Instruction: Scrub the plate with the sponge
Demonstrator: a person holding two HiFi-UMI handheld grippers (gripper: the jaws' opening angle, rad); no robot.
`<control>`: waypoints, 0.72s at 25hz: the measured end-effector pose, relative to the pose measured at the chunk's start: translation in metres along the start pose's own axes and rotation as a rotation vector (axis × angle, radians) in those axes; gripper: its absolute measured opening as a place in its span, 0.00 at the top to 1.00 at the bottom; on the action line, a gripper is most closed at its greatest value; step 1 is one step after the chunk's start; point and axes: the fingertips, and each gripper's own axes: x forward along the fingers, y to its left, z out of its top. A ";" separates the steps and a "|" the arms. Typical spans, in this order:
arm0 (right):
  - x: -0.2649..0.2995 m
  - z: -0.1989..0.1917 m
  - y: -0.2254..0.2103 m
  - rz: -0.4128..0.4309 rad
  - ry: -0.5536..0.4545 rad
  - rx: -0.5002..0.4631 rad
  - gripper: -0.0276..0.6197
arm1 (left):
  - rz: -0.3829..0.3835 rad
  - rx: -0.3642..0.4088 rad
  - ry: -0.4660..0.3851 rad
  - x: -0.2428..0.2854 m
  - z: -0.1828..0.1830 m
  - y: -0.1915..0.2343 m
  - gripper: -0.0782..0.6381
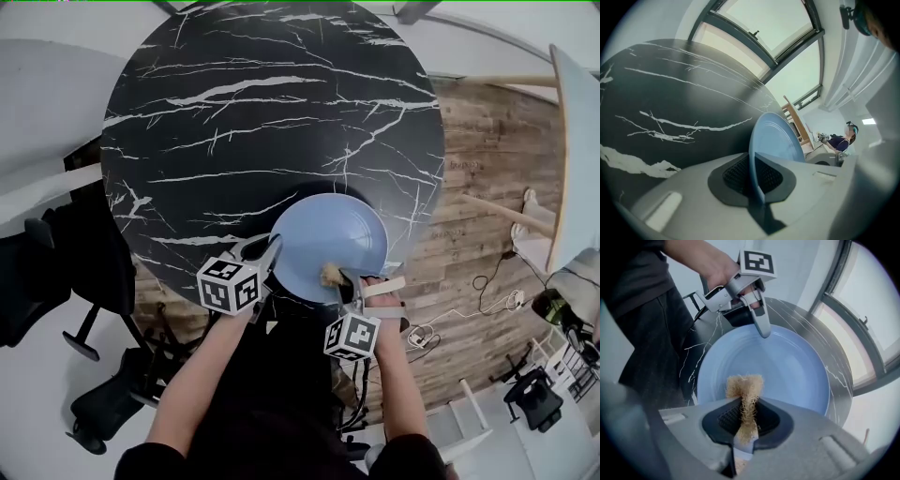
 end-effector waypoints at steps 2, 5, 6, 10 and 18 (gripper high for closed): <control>0.001 0.001 -0.009 0.001 -0.001 -0.008 0.89 | 0.002 -0.001 0.004 0.000 -0.001 0.000 0.87; 0.004 0.006 -0.025 0.003 -0.010 -0.031 0.89 | 0.008 0.004 0.008 -0.001 -0.001 -0.001 0.87; 0.005 0.008 -0.031 0.004 -0.013 -0.040 0.89 | 0.010 0.009 0.010 -0.001 -0.001 -0.001 0.87; 0.011 0.019 -0.063 -0.015 -0.026 -0.069 0.89 | 0.017 0.019 0.018 0.000 -0.001 -0.001 0.87; 0.017 0.022 -0.124 -0.104 -0.025 -0.041 0.89 | 0.026 -0.004 0.011 -0.001 -0.002 -0.002 0.87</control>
